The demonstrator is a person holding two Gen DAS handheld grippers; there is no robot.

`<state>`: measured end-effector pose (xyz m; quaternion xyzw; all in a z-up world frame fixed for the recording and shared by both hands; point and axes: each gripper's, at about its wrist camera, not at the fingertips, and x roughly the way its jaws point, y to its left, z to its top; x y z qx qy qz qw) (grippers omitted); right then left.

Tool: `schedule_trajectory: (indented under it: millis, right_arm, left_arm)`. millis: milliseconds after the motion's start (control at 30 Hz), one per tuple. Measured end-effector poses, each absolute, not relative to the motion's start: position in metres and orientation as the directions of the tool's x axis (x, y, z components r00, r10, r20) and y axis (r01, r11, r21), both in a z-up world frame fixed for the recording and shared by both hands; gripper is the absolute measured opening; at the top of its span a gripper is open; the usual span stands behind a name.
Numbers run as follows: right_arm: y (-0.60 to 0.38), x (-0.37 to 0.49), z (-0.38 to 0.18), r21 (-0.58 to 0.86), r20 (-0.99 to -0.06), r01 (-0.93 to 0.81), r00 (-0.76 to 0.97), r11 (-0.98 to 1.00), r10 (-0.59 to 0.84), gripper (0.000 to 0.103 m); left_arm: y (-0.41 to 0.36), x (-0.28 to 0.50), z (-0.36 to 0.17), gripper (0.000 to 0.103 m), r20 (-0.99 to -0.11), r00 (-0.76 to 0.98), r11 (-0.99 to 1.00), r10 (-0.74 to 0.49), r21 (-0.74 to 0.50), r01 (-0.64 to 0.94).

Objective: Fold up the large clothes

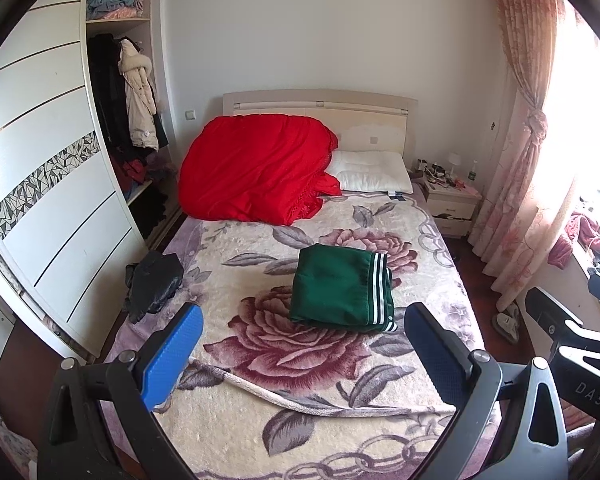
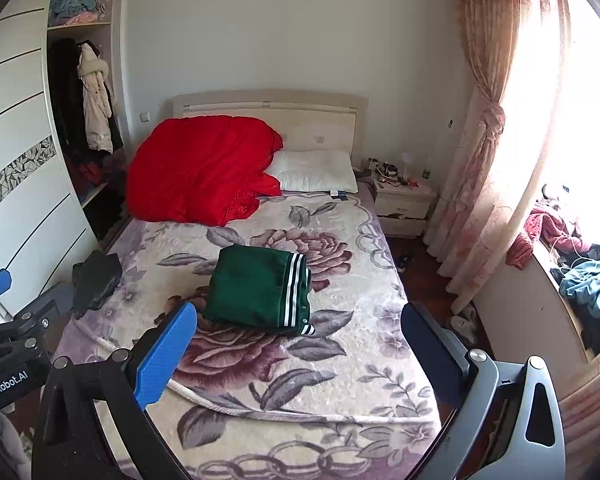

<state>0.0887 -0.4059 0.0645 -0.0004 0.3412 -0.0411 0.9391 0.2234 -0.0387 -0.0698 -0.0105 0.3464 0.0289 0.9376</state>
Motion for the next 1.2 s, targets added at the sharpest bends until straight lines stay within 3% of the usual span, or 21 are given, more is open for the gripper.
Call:
schedule_trajectory:
  millis: [1200]
  right_arm:
    - [-0.409,0.081,0.062,-0.024,-0.638,0.081,0.766,0.996,-0.078,0.103]
  left_arm:
    - [-0.035,0.220,-0.066,0.103,-0.649,0.757,0.996,0.077,0.020,-0.084]
